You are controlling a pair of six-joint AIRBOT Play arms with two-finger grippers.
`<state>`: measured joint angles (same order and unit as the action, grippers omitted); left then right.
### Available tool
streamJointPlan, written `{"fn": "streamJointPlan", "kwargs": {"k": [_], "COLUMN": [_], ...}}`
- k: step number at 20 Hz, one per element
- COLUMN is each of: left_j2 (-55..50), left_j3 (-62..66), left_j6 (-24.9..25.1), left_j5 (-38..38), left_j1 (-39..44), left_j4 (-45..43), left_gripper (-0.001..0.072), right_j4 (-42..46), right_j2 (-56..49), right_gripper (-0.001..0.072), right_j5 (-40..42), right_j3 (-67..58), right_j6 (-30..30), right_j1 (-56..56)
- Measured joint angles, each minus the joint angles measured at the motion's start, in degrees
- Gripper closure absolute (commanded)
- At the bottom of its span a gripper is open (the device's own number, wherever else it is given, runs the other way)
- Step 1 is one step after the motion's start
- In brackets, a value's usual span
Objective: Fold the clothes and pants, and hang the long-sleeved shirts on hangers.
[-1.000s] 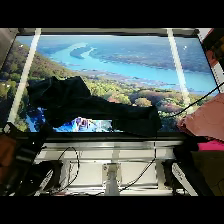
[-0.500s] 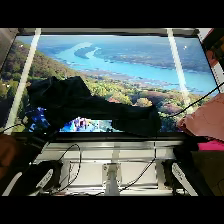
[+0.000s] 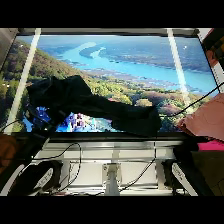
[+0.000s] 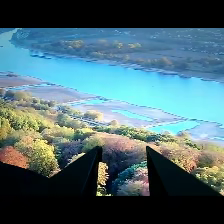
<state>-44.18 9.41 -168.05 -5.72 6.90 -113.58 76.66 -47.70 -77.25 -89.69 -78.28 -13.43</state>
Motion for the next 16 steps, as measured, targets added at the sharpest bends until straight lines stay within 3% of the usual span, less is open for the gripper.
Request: {"fn": "streamJointPlan", "kwargs": {"k": [6, 11, 16], "left_j2": [5.0, 3.2, -5.7], "left_j3": [13.2, 34.8, 54.9], "left_j6": [3.3, 10.0, 13.9], "left_j5": [5.9, 1.9, 0.1], "left_j1": [-4.5, -5.4, -2.5], "left_j4": [-6.1, -11.6, -12.9], "left_gripper": [0.0692, 0.0693, 0.0693], "right_j4": [-0.2, -2.6, -6.8], "right_j2": [0.0, 0.0, 0.0], "right_gripper": [0.0371, 0.0371, 0.0372], "right_j5": [0.2, 0.7, 1.7], "right_j3": [0.0, 0.0, 0.0], "right_j6": [0.0, 0.0, 0.0], "right_j1": [0.0, 0.0, 0.0]}}
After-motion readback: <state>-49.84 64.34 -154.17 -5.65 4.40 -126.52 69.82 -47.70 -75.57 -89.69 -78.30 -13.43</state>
